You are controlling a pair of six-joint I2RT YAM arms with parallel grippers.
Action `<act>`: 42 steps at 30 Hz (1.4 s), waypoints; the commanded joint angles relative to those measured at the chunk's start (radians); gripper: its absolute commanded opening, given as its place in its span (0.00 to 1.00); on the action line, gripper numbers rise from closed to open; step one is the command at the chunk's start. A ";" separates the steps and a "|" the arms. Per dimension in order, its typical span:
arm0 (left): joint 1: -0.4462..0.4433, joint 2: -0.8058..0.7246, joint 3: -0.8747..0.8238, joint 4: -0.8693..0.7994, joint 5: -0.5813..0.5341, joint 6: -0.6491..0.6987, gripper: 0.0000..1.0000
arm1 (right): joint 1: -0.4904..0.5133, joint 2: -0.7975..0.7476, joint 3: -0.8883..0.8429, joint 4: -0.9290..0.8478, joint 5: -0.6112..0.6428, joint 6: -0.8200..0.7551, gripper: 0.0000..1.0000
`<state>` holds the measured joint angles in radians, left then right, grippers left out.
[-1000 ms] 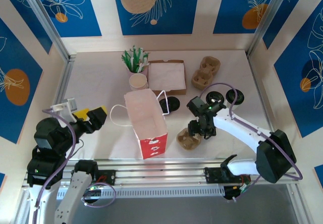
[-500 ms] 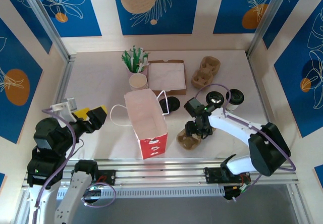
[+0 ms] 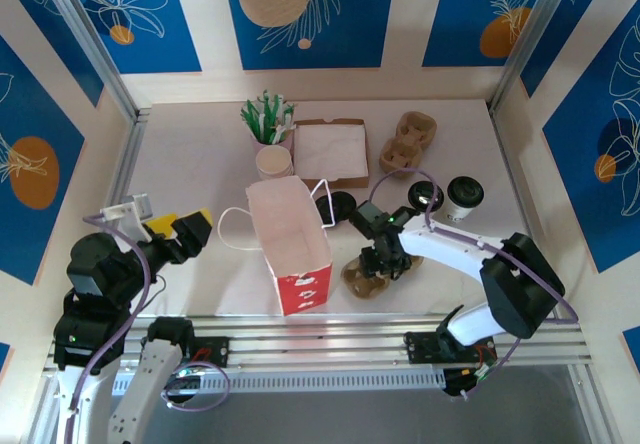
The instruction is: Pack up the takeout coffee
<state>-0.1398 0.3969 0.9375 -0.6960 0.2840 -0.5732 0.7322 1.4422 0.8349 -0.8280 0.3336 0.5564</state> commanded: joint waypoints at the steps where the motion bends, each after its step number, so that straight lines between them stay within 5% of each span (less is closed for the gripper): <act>1: -0.009 0.010 0.009 0.013 0.011 0.012 1.00 | 0.018 -0.003 0.021 -0.053 0.015 0.034 0.60; 22: -0.009 0.004 0.007 0.006 0.021 0.010 1.00 | -0.019 -0.175 0.021 -0.103 0.063 0.050 0.43; 34: -0.009 0.036 0.029 0.010 0.048 0.014 1.00 | -0.018 -0.478 0.315 -0.264 0.166 -0.053 0.40; 42: -0.009 0.048 0.046 0.028 0.126 -0.047 1.00 | 0.056 -0.550 0.509 -0.184 0.226 -0.217 0.40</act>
<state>-0.1398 0.4423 0.9508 -0.6952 0.3531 -0.5877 0.7624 0.8978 1.2961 -1.0367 0.5076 0.4316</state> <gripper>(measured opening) 0.999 0.400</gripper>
